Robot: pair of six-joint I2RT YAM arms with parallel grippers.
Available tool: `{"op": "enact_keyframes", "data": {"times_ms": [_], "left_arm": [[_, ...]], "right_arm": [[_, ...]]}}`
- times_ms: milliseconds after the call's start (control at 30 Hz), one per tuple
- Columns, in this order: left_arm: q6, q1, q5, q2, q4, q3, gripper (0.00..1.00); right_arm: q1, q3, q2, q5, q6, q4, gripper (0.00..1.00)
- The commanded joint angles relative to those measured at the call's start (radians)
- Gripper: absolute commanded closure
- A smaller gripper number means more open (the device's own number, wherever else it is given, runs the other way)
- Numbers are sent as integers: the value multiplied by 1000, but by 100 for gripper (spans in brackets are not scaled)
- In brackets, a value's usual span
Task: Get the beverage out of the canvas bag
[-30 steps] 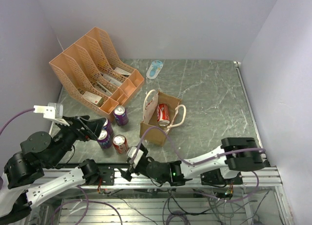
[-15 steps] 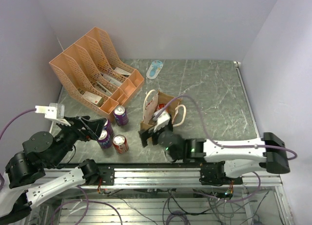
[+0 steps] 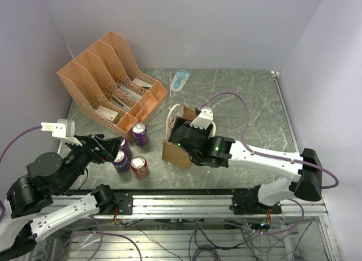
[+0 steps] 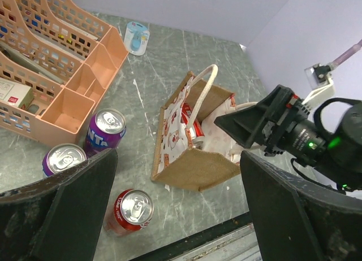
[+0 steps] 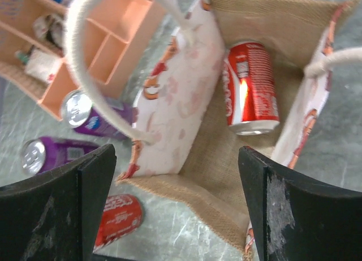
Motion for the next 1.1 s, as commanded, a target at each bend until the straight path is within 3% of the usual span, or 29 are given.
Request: {"op": "enact_keyframes", "data": {"times_ms": [0,67,167,333,700,833,1067], "left_arm": [[2,0,-4,5,21,3,1],[2,0,-2,6,13,8,1],[0,0,-7,1,2,15,1],[3,0,-9,-4,4,14,1],[0,0,-21,-19,-8,11,1],[-4,0,-22,-22,-22,15,1],[-16,0,-28,-44,-38,20,1]], "right_arm": [[-32,51,69,107,322,-278,16],[-55,72,107,104,407,-353,25],[-90,87,158,98,472,-387,28],[-164,103,248,11,354,-272,23],[-279,248,513,-40,433,-417,11],[-307,276,593,-86,405,-392,8],[-342,229,673,-198,358,-266,12]]}}
